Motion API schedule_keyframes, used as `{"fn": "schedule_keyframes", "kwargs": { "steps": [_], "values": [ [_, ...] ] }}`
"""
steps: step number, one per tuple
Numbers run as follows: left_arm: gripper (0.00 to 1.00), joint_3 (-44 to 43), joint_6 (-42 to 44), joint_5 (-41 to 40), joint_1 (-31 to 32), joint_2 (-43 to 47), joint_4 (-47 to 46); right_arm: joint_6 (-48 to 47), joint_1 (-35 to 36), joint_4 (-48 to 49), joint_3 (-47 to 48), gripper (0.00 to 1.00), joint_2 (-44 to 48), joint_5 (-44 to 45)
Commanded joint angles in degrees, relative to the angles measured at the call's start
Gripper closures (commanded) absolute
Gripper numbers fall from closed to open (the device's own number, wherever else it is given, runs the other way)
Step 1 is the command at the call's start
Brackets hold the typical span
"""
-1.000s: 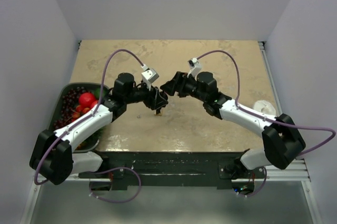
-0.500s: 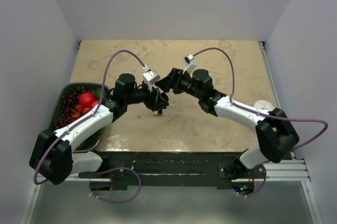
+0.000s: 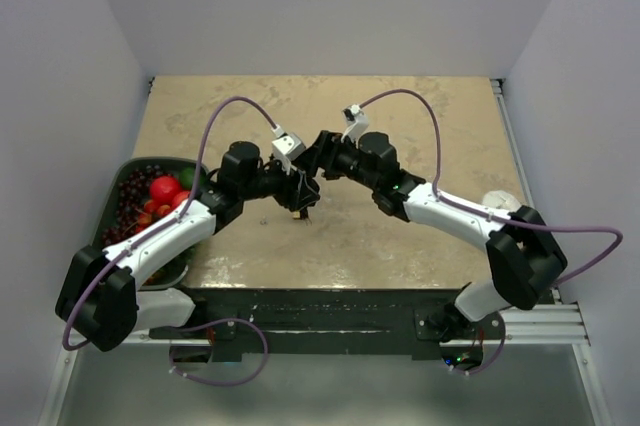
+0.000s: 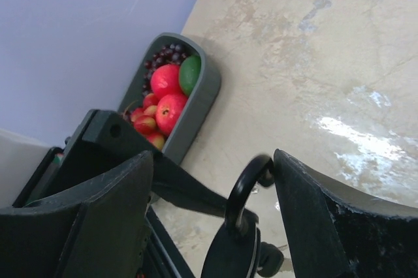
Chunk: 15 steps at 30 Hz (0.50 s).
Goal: Unlock with the key
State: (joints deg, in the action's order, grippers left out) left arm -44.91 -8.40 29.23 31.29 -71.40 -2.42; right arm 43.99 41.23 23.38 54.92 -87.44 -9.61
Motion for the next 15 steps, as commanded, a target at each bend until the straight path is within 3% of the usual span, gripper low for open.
{"fn": "schedule_keyframes", "kwargs": {
  "steps": [1,11,15],
  "values": [
    [1.00,-3.35,-2.05,-6.20,-0.26,1.43,-5.23,-5.05,0.87,-4.55,1.16,0.22,6.48,5.38],
    [1.00,-3.43,-11.28,-13.31,-2.55,0.29,-5.49,-7.07,0.87,-8.96,-9.03,0.20,19.49,14.17],
    [1.00,-3.88,-16.02,-14.91,-2.72,-0.41,-4.71,-7.42,1.30,-5.28,-13.69,0.30,20.47,10.41]
  ]
}}
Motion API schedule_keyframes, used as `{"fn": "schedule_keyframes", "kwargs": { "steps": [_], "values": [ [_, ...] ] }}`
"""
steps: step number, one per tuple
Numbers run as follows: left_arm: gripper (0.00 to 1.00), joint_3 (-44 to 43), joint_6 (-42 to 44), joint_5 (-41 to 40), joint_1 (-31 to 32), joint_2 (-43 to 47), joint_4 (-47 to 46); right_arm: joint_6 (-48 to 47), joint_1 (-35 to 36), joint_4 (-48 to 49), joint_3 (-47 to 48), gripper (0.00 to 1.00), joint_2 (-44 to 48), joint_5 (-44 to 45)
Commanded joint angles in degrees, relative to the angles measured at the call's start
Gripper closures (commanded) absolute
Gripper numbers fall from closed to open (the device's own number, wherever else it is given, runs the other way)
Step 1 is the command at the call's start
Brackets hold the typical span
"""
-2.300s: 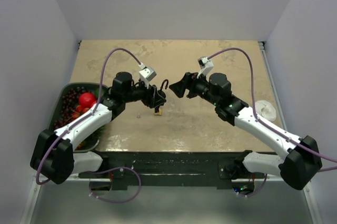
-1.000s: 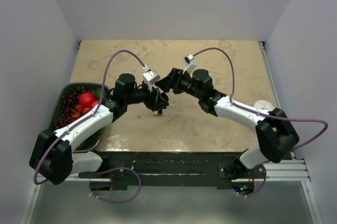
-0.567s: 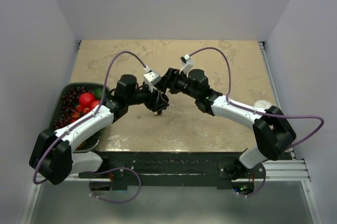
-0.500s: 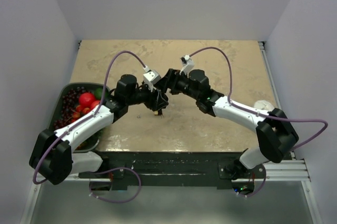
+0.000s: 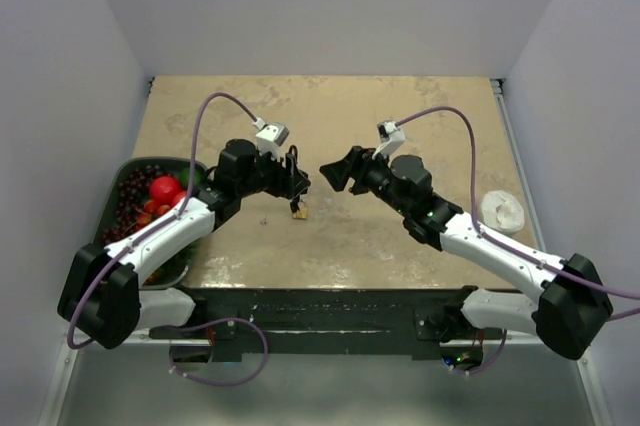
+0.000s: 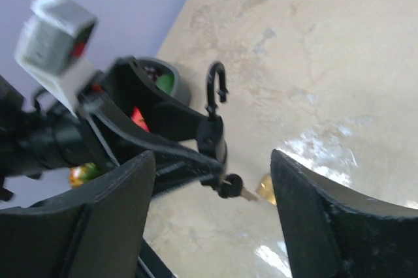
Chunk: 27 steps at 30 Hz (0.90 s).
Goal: Unlock with the key
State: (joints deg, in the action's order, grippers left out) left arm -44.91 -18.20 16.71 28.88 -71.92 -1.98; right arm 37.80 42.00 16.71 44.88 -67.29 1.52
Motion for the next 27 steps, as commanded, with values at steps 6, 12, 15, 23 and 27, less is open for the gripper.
{"fn": "schedule_keyframes", "kwargs": {
  "steps": [6,12,15,23,27],
  "values": [
    [1.00,-3.26,-11.68,-4.23,-0.32,-0.15,-6.89,-3.61,6.59,8.06,-6.30,0.34,-2.58,-1.34],
    [1.00,-3.00,-14.14,-4.32,-0.32,-0.68,-8.13,-4.23,9.68,14.92,-6.56,0.37,-8.03,-0.65],
    [1.00,-2.91,-15.11,-4.05,-0.32,-0.68,-8.57,-4.23,10.47,18.35,-7.00,0.39,-10.23,1.98],
    [1.00,-2.29,-17.83,-2.91,-0.32,-0.68,-10.41,-4.23,11.35,29.06,-9.37,0.44,-14.10,8.49],
    [1.00,-2.20,-18.37,-2.65,-0.32,-0.59,-10.68,-4.31,11.35,32.15,-9.64,0.44,-15.50,10.26]
  ]
}}
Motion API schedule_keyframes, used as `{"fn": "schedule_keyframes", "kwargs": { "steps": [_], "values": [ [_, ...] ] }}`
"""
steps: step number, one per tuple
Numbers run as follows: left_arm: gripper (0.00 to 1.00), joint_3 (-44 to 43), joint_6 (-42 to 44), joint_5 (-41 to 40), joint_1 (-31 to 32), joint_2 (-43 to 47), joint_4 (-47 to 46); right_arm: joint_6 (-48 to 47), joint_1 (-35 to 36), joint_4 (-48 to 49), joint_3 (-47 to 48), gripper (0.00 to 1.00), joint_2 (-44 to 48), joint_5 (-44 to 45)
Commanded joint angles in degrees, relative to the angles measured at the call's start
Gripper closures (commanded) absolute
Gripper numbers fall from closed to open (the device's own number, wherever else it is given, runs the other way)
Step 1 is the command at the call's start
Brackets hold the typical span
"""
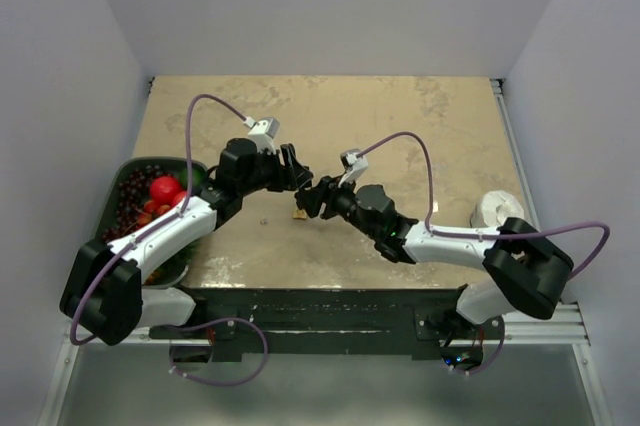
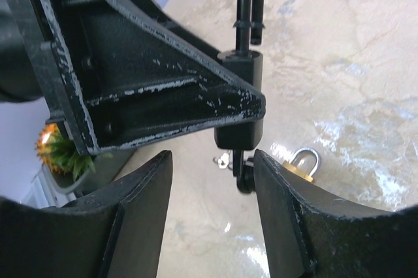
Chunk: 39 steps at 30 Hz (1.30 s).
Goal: Unlock with the key
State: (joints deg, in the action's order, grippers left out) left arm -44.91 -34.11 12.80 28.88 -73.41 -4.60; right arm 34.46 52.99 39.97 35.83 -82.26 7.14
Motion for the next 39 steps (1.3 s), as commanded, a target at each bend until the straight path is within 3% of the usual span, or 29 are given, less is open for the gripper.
{"fn": "schedule_keyframes", "kwargs": {
  "steps": [1,15,24,30,34,37,39],
  "values": [
    [1.00,-2.29,-2.54,1.27,-0.32,0.81,-8.06,-1.06,0.44,9.68,-0.68,0.44,-0.62,4.90],
    [1.00,-1.41,-5.44,3.28,-0.23,0.81,-9.64,-3.96,0.44,17.16,-0.59,0.49,-3.78,10.00],
    [1.00,-0.80,-7.73,5.04,-0.23,1.16,-11.04,-6.51,0.45,22.08,-0.59,0.60,-5.89,13.43],
    [1.00,-0.36,-7.55,5.04,-0.23,1.34,-10.69,-7.83,0.45,23.23,0.29,0.77,-7.04,14.22],
    [1.00,-0.45,-6.94,4.61,-0.23,1.34,-10.52,-6.95,0.53,22.70,0.64,0.95,-7.30,14.22],
    [1.00,-1.06,-5.62,4.34,-0.23,1.34,-9.99,-5.73,0.45,22.00,0.29,1.00,-6.60,14.74],
    [0.85,-1.85,-4.39,3.90,-0.23,1.42,-9.47,-4.84,0.45,20.51,-0.06,1.00,-5.20,15.36]
  ]
}}
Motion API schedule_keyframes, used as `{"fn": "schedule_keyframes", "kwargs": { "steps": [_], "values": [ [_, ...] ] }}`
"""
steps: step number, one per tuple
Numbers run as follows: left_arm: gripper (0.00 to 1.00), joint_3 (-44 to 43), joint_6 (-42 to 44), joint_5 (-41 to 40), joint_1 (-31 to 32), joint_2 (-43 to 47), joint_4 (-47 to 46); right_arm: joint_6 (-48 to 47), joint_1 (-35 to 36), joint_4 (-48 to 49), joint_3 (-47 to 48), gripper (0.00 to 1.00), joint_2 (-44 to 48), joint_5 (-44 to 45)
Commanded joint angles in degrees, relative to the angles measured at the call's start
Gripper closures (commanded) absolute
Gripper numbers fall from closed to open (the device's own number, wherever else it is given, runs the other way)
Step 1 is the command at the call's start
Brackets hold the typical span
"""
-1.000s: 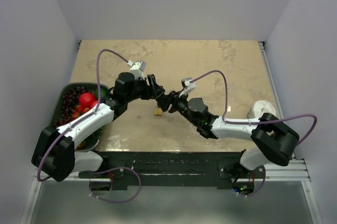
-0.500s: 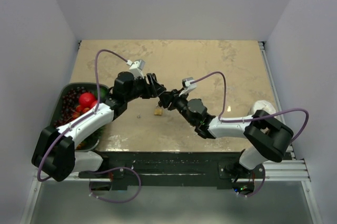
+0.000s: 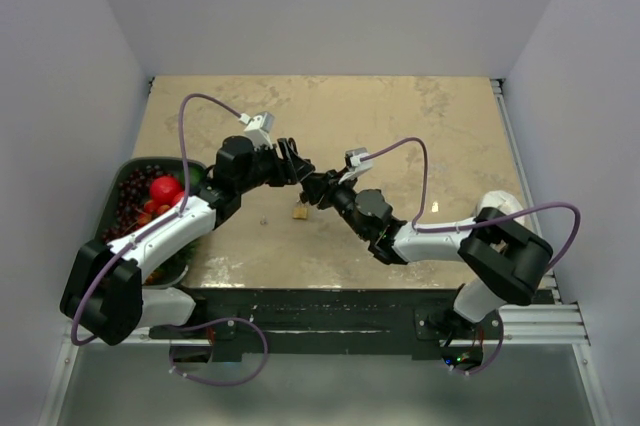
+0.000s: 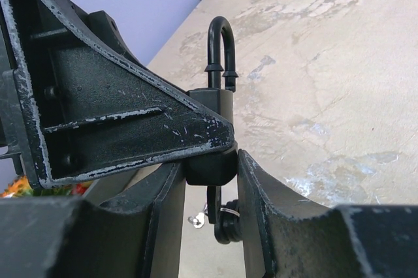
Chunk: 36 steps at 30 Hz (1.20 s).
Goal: Unlock with the key
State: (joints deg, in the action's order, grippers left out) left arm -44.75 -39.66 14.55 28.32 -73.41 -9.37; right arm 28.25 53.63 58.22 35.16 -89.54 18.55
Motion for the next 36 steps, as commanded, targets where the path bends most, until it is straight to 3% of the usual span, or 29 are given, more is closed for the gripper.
{"fn": "schedule_keyframes", "kwargs": {
  "steps": [1,2,5,7,8,10,24,36],
  "values": [
    [0.77,-2.35,1.69,1.89,0.34,1.34,-4.26,2.15,-0.19,1.73,0.44,1.00,2.52,4.56],
    [0.62,-2.62,2.65,1.54,0.34,1.42,-3.91,2.60,-0.28,0.68,0.09,1.00,3.66,4.92],
    [0.36,-3.59,4.14,1.10,0.34,1.69,-3.29,4.09,-0.19,-0.73,-1.23,1.00,5.59,5.80],
    [0.27,-3.76,4.94,1.10,0.34,2.39,-3.20,5.40,-0.19,-1.78,-2.02,1.00,7.70,6.32],
    [0.11,-3.68,5.90,1.10,0.34,2.74,-3.12,5.93,-0.19,-3.10,-2.63,1.00,8.49,6.85],
    [0.01,-3.76,7.05,1.27,0.34,3.53,-2.16,7.16,-0.19,-4.42,-3.77,1.00,10.95,7.29],
    [0.01,-3.59,15.31,0.83,0.16,6.26,3.04,14.11,-0.63,-16.20,-10.37,1.00,18.78,15.29],
    [0.01,-5.70,20.32,4.53,0.16,-1.11,9.27,9.82,-0.98,-29.38,-8.18,0.98,20.37,12.84]
  ]
}}
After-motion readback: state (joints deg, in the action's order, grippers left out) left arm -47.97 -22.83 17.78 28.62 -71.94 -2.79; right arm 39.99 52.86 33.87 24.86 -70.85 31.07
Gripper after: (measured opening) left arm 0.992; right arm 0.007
